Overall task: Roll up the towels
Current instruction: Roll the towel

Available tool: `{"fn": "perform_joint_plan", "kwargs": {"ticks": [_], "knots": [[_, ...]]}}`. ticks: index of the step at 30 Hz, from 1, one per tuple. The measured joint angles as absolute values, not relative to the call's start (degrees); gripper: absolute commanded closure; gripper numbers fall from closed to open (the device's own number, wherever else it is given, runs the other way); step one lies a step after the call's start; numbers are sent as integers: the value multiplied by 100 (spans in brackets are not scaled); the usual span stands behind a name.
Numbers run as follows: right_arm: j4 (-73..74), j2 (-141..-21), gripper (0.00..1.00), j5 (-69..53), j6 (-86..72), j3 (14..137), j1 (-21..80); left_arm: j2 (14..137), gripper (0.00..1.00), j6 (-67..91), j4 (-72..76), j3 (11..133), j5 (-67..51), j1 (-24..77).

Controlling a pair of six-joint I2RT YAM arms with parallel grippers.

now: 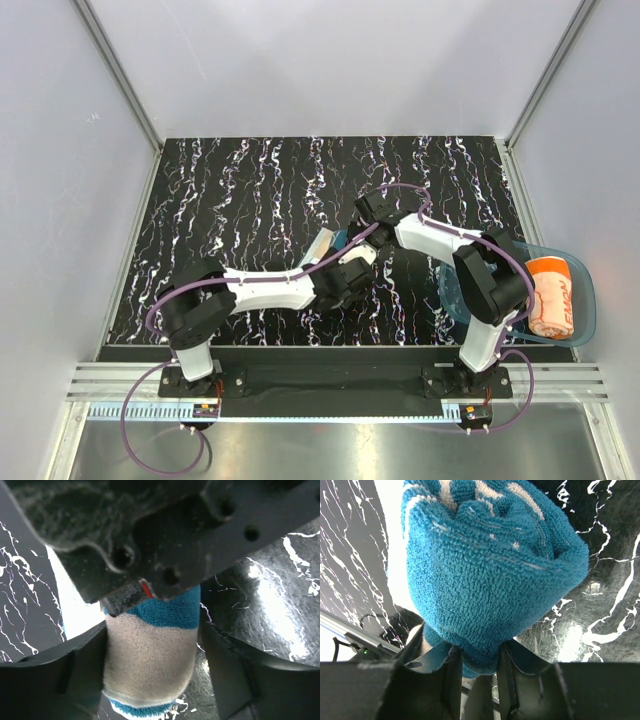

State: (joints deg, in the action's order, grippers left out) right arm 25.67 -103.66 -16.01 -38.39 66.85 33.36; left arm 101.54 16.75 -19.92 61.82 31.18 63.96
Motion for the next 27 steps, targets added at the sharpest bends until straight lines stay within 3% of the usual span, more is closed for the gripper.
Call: {"fn": "perform_joint_plan", "kwargs": {"ticks": [4, 8, 10, 11, 15, 19, 27], "knots": [[2672, -10366, 66, -1616, -3765, 6718, 3341, 10165, 71, 1811, -1747, 5964, 3146, 6396], [2733, -10366, 61, -1634, -3682, 6729, 3343, 10141, 94, 1863, -1616, 5900, 3085, 6383], [2762, -10366, 56, -1625, -3649, 6733, 3343, 10060, 97, 1861, -1503, 5813, 2842, 6287], [2786, -10366, 44, -1614, -3642, 6748, 3343, 9996, 100, 1855, -1437, 5749, 2670, 6213], [2961, -10348, 18, -1535, -3640, 6823, 3295, 9732, 100, 1931, -993, 5435, 1804, 5734], [3251, -10348, 12, -1315, -3614, 7087, 3096, 9601, 100, 1984, -534, 5223, 1140, 5389], [3927, -10169, 9, -1297, -3319, 7765, 2091, 9518, 100, 2182, -220, 5054, 263, 4930]]}}
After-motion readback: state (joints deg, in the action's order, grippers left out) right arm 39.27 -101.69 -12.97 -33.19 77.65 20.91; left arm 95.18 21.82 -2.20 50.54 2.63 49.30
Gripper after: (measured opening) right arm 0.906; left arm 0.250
